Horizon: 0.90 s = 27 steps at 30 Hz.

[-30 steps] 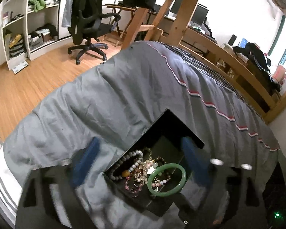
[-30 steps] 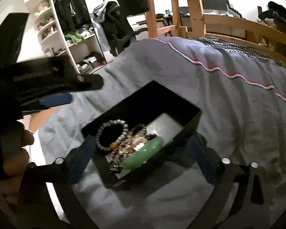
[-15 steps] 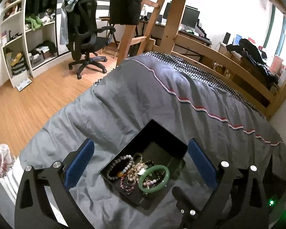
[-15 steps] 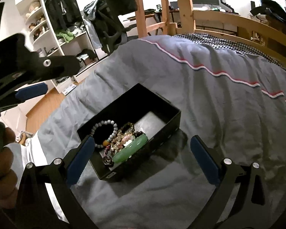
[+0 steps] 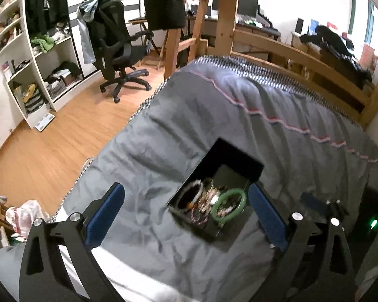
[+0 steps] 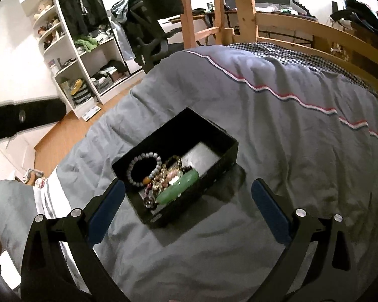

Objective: Organize jewelry

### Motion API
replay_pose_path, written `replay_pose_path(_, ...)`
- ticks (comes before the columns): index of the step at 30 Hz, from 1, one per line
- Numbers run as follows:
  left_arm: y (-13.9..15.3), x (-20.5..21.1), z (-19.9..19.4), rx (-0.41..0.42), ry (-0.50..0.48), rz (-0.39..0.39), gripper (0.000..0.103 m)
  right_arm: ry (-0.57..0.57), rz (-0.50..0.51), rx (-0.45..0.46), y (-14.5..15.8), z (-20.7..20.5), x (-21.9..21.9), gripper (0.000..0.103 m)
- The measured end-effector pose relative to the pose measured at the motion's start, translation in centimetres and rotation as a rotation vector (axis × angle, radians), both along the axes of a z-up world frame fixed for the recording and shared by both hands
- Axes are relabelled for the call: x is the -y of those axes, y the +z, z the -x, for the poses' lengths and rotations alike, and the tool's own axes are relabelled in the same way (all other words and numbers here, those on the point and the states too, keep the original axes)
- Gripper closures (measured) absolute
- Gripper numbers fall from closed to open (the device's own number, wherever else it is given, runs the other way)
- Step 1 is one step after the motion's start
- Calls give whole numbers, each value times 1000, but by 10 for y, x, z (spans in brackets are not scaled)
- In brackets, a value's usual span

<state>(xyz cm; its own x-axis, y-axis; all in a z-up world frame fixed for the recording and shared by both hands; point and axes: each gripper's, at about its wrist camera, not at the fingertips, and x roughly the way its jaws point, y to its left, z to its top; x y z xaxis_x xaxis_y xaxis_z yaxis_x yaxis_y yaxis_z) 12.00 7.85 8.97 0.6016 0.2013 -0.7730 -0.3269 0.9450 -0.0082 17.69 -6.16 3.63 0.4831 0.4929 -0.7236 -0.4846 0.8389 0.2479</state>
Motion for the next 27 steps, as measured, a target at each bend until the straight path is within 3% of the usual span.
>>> replay_pose_path(14,-35,9,53,-80,-81,-115,6,-10,25,-6,-5,26,16,4)
replay_pose_path(27,-51,18,37,-111,-104,-114,6,12,29,-5,-12,23,15,4)
